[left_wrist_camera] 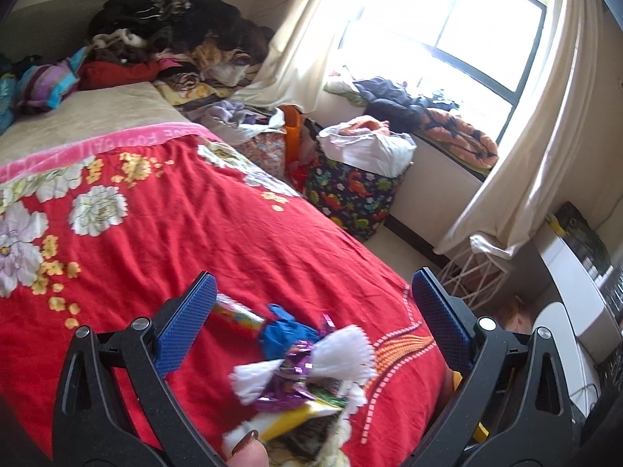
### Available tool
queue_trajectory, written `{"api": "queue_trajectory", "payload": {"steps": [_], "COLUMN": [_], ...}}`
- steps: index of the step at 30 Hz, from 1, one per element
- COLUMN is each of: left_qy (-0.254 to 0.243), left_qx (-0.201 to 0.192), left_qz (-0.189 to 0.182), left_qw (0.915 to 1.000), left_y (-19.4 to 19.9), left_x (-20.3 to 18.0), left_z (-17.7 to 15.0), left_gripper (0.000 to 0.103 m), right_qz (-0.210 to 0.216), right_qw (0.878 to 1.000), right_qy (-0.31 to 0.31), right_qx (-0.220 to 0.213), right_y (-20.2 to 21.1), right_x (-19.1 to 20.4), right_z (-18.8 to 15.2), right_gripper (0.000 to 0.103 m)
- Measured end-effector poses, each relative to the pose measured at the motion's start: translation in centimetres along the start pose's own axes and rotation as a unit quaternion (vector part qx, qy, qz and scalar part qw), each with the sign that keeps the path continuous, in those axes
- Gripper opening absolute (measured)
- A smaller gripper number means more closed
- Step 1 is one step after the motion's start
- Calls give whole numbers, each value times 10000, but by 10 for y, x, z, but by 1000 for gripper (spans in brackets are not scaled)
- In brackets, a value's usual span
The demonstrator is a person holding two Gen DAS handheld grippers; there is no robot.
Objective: Collect trash
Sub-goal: 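Reach both open tools down toward the wrapper pile on the bedspread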
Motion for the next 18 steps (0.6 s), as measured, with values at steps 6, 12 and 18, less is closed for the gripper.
{"api": "queue_trajectory", "payload": {"steps": [6, 12, 18], "left_qy": [152, 346, 541], "left_qx": [61, 171, 365], "left_qz": [250, 509, 675], "left_qw": [9996, 9980, 9956], "left_y": [-3, -9, -20], "left_x": [34, 66, 91], "left_z": [1, -5, -20], "left_gripper": [92, 92, 92], "right_qz": [145, 233, 276], "right_qw": [9997, 9990, 9984], "right_qy": [154, 286, 280], "right_qx": [117, 259, 416], "right_y": [-15, -32, -54], "right_x": [22, 38, 49], "right_z": [-3, -5, -9], "right_gripper": [80, 80, 80]}}
Point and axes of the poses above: each gripper's, at about its wrist camera, not at the fingertips, and y roughly against the way its jaws point, x to its left, z to its top, the point moved 9 cm from there along -y, roughly the way its jaws point
